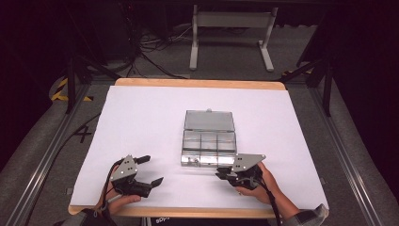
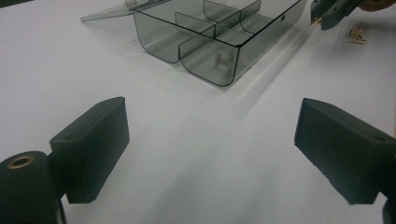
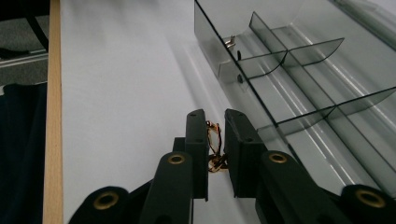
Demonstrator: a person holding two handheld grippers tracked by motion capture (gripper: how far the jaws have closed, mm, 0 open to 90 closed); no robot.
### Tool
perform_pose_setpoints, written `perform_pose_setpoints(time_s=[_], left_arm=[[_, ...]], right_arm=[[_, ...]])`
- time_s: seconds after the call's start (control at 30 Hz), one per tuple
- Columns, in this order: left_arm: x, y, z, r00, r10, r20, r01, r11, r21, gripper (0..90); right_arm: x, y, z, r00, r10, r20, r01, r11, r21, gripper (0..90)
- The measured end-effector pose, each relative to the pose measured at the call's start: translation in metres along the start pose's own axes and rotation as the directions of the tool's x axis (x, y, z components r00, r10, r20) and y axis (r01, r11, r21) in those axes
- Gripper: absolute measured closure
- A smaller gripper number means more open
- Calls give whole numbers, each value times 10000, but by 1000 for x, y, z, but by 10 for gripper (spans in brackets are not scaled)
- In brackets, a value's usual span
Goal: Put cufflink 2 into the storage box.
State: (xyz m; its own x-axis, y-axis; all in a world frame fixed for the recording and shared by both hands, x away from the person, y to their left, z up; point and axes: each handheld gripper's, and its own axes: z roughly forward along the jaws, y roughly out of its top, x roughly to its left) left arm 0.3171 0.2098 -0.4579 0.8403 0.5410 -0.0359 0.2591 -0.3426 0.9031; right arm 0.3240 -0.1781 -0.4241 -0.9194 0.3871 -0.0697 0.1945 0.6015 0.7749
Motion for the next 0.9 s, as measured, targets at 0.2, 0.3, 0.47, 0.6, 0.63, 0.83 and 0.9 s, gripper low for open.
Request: perform_pose_setpoints(time_s=[0.2, 0.3, 0.47, 0.6, 0.63, 0.83, 0.9], left_arm=[[0, 0, 0, 10000, 72, 21, -73, 9999, 99, 104], [-1, 0, 1, 9999, 119, -11, -119, 9999, 84, 104], [-1, 1, 1, 9999, 110, -54, -110, 9999, 119, 104], [-1, 1, 1, 10000, 57, -46, -57, 9999, 137, 104], [-1, 1, 1, 10000, 73, -53, -72, 9999, 157, 104], [-1, 1, 1, 10000, 81, -47, -80, 9999, 129, 104], [-1, 1, 1, 10000, 75, -45, -74, 9999, 142, 104]], right_arm=[[-2, 3, -5, 9999, 19, 117, -18, 9999, -104, 808], [-2, 6, -9, 9997, 17, 229, -13, 9998, -205, 808], [-6, 9, -12, 9992, 112, 393, -99, 9994, -346, 808], [-7, 13, -13, 9992, 128, 366, -109, 9986, -512, 808], [-7, 15, -13, 9991, 143, 388, -122, 9985, -539, 808], [-10, 23, -12, 9981, 125, 611, -76, 9968, -800, 808], [-12, 25, -11, 9976, 109, 685, -56, 9969, -781, 808]])
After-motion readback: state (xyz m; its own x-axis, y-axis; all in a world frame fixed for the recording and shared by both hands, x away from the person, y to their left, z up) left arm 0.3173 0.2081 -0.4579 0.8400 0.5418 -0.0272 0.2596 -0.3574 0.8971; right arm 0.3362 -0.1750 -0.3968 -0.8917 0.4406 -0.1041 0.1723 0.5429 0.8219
